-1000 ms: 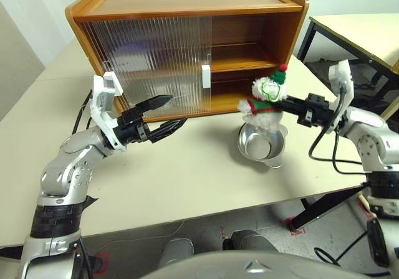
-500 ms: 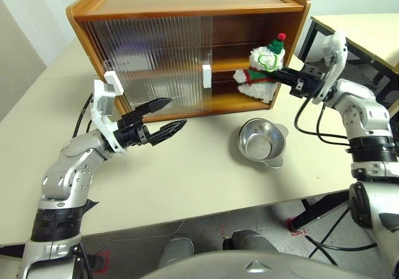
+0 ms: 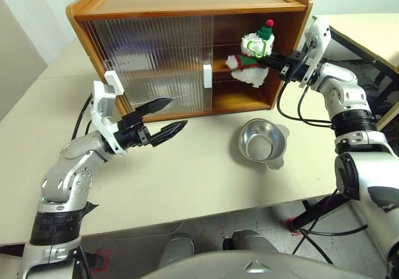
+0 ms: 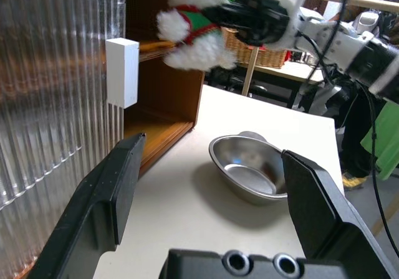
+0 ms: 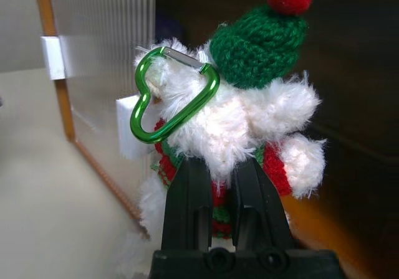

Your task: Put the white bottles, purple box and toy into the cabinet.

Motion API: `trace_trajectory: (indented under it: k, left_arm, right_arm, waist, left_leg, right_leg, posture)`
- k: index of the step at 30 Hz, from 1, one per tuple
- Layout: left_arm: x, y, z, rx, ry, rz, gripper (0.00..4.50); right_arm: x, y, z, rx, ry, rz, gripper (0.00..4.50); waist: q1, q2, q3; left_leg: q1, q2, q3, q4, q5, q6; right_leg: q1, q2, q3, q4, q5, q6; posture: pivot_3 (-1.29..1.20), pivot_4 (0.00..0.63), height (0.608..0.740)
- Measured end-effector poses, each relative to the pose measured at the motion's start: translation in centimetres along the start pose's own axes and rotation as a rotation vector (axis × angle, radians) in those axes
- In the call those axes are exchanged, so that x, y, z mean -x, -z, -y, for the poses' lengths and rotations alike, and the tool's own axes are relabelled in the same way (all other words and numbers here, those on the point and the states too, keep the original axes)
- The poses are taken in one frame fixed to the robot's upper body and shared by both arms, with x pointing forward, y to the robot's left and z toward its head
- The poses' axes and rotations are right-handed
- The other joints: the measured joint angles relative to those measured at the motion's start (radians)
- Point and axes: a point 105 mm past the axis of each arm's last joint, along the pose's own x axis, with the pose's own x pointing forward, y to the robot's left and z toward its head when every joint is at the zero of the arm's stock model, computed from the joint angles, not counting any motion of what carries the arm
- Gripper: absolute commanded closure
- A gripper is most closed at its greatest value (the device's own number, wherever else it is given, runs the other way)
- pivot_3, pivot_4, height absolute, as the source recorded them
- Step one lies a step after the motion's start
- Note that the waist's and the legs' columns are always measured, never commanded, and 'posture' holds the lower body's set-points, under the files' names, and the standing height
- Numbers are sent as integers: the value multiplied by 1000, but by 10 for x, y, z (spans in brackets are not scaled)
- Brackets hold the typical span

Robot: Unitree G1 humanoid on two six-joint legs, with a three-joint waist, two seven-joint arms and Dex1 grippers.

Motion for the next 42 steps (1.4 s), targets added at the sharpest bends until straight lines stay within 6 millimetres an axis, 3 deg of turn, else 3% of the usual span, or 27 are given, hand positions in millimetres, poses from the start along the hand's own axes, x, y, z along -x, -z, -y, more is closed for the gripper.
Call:
trace_trajectory:
  k: [13, 23, 42]
  left_arm:
    - [-3, -3, 2, 2, -17, 11, 0]
    - [-4, -5, 4, 10, -18, 21, 0]
    - [-1, 1, 8, 29, -36, 17, 0]
  right_arm:
    - [-19, -6, 14, 44, 78, -19, 4401]
    - [-30, 1, 26, 24, 212, -57, 4403]
    - [-49, 2, 30, 45, 352, -89, 4404]
  waist:
    - [8, 0, 0]
    - [10, 0, 0]
    - [10, 0, 0]
  left_leg:
    - [-1, 2, 0, -2, 0, 0]
    - [-6, 4, -1, -1, 0, 0]
    - [-9, 5, -6, -1, 0, 1]
  right_leg:
    - [-2, 0, 0, 0, 1, -3]
    - [-9, -1, -1, 0, 8, -1]
    - [-14, -2, -1, 0, 8, -9]
  posture:
    - [19, 0, 740]
    - [38, 0, 740]
    - [59, 0, 740]
